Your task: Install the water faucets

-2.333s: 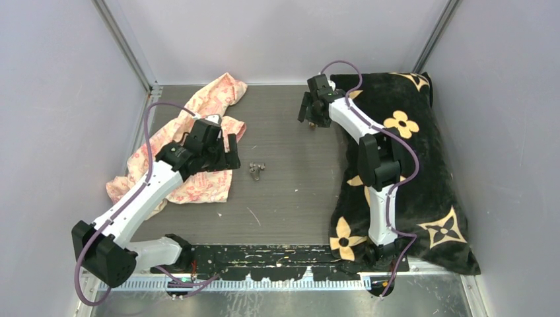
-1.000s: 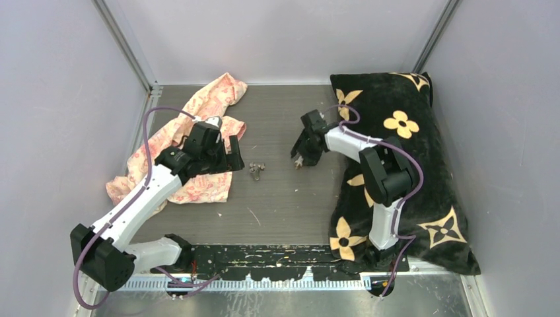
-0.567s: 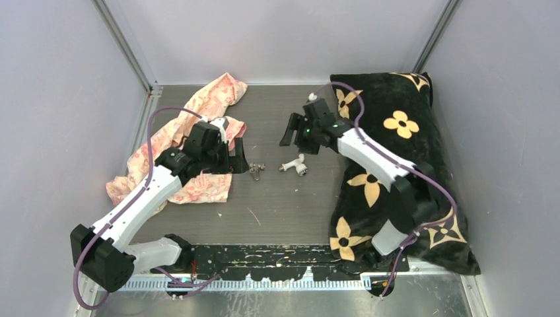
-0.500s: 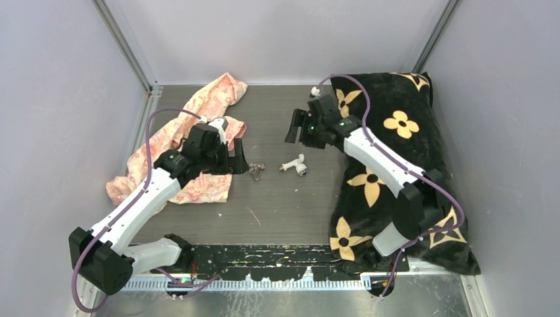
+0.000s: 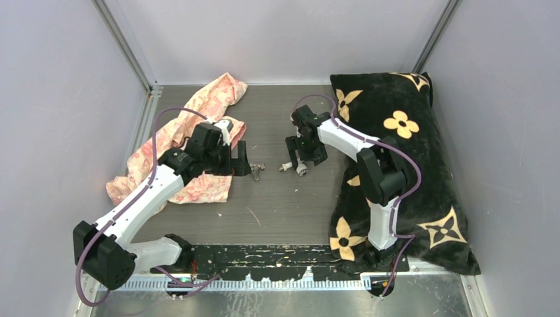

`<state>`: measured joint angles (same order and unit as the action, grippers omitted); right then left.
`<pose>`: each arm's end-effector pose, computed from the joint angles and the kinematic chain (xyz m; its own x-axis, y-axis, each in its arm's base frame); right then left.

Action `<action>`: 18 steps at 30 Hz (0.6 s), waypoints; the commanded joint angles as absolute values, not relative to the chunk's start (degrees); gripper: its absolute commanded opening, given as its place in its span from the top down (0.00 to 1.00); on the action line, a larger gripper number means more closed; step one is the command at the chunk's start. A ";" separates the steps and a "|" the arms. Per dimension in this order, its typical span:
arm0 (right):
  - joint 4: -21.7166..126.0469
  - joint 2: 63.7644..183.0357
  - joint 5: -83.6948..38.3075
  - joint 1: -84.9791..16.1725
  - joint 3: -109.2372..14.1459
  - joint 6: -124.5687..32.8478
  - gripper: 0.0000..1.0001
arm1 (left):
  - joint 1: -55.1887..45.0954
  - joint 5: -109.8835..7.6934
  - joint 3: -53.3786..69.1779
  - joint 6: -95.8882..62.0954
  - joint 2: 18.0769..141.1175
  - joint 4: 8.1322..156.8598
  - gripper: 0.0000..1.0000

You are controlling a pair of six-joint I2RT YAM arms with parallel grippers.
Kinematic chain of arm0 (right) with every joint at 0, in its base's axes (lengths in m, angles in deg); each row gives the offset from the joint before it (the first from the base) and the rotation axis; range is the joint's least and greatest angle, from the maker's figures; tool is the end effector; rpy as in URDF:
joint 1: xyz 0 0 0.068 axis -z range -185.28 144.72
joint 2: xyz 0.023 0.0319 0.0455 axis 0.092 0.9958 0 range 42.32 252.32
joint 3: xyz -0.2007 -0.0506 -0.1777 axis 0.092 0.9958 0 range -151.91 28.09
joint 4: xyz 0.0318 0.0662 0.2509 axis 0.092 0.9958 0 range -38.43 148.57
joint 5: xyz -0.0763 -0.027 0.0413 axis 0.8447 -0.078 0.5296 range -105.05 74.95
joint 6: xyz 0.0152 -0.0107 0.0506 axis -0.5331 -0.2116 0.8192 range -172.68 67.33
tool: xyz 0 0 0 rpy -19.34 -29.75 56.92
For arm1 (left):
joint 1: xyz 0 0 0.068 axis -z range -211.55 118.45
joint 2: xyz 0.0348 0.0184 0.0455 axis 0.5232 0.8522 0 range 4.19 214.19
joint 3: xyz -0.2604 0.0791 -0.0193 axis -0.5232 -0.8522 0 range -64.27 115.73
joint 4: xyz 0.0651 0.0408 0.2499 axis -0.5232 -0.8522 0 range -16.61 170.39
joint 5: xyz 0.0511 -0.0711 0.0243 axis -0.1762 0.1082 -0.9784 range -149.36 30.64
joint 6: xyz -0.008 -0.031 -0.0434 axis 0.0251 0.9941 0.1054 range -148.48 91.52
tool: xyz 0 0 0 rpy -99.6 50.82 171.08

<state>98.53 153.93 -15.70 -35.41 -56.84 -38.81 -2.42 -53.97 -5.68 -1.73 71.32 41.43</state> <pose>0.3405 0.1980 0.1974 -0.9267 -0.2607 -0.2707 -0.2911 0.9535 0.0780 0.2102 -0.1209 0.2990 -0.8182 -0.0571 -0.5721 0.1923 0.9106 -0.3659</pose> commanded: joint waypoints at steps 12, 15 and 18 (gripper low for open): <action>88.45 152.38 -20.25 -36.20 -51.09 -38.48 0.39 | -2.59 -52.10 -2.55 -1.59 74.47 41.65 0.00; 86.28 151.51 -20.73 -36.52 -50.21 -38.87 0.52 | -2.56 -50.08 -2.30 -2.16 75.11 42.16 0.00; 87.06 152.09 -20.44 -36.57 -50.82 -39.02 0.56 | -2.55 -47.99 -2.47 -3.23 75.09 43.95 0.00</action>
